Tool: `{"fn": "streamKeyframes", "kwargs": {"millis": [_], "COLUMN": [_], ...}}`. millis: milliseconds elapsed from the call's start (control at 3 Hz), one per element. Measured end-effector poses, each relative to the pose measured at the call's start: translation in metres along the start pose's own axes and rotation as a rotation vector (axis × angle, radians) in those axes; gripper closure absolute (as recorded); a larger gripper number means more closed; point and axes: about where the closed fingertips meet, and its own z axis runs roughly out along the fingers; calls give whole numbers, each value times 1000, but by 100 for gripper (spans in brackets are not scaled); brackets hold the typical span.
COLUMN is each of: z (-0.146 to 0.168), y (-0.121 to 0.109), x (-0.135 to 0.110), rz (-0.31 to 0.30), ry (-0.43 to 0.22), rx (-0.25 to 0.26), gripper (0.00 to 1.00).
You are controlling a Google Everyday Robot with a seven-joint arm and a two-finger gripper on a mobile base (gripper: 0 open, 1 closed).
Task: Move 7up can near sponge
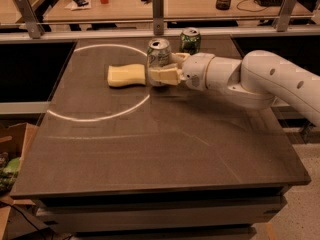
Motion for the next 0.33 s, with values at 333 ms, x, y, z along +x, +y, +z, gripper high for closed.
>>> {"fn": "streamKeyframes", "kwargs": {"millis": [333], "z": [2], "y": [2], "x": [-1], "rz": [-2], "ry": [0], "rx": [-3], "gripper": [82]}}
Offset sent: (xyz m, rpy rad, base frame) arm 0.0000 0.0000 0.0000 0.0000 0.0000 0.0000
